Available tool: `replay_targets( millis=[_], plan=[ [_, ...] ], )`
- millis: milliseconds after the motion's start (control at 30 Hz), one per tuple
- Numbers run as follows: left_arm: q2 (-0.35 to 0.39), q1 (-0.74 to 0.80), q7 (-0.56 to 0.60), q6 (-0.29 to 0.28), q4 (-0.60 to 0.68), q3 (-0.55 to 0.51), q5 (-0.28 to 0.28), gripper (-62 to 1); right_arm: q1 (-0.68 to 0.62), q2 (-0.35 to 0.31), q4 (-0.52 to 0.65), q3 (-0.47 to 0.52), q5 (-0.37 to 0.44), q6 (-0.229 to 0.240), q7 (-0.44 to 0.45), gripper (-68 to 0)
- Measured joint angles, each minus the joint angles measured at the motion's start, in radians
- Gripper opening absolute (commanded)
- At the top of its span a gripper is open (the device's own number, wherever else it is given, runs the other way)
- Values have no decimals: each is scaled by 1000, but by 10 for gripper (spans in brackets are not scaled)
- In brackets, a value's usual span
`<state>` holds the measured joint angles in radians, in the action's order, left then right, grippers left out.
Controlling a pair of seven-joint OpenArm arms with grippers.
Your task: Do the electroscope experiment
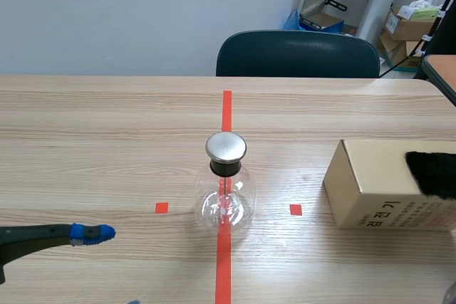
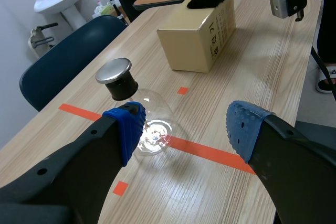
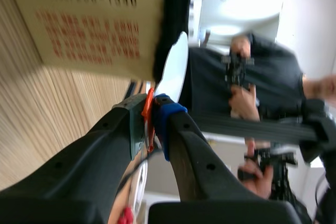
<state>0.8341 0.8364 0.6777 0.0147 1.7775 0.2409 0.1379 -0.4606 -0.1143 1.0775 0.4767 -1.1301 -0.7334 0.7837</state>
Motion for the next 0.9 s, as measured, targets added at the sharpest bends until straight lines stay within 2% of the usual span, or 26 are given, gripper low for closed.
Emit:
replay_targets(
  millis=[67, 100, 133, 200, 300, 333, 400, 500, 533, 567, 633, 733, 767, 833, 867, 900],
  plan=[
    [0, 0, -6, 0, 0, 0, 2, -247, 1, 0, 0, 0, -6, 0, 156, -656],
    [0, 0, -16, 1, 0, 0, 13, -247, 2, 1, 0, -1, -9, 0, 200, -656],
    [0, 0, -22, 2, 0, 0, 31, -247, 2, 3, 0, -3, -11, 0, 205, -656],
    [0, 0, -38, 20, 0, 1, 43, -247, 2, 8, 0, -8, -14, 0, 98, -656],
    [0, -5, -46, 26, 0, 1, 42, -247, 3, 7, 0, -4, -1, 0, -170, -656],
    [0, -5, -55, 27, 0, 1, 45, -247, 3, 4, 0, 2, 1, 5, -198, -656],
    [0, -5, -59, 27, 0, 1, 57, -247, 0, -3, 0, 8, -2, 5, -134, -656],
    [0, -5, -60, 27, 0, 1, 71, -247, 2, -6, 0, 6, -15, -1, 138, -656],
    [0, -5, -60, 27, 0, 1, 71, -247, 3, -4, 0, 5, -18, 0, 195, -656],
    [0, -5, -60, 27, 0, 1, 71, -247, 3, -2, 0, 0, -21, 0, 216, -656],
    [0, -5, -61, 27, 0, 1, 71, -247, 2, 6, 0, -1, -23, 0, 149, -656],
    [0, -5, -61, 26, 0, 1, 71, -247, 3, 8, 0, 0, -6, 0, -124, -656],
    [0, -5, -60, 26, 0, 1, 71, -247, 3, 5, 0, 1, -3, 1, -183, -656],
    [0, -5, -60, 26, 0, 1, 62, -247, 2, 0, 0, 7, -7, 5, -169, -656],
    [0, -5, -60, 26, 0, 1, 54, -247, 2, -2, 0, 6, -7, 4, -116, -656],
    [0, -5, -60, 26, 0, 1, 43, -247, 3, -3, 0, 6, -12, 3, -24, -656]
  ],
)
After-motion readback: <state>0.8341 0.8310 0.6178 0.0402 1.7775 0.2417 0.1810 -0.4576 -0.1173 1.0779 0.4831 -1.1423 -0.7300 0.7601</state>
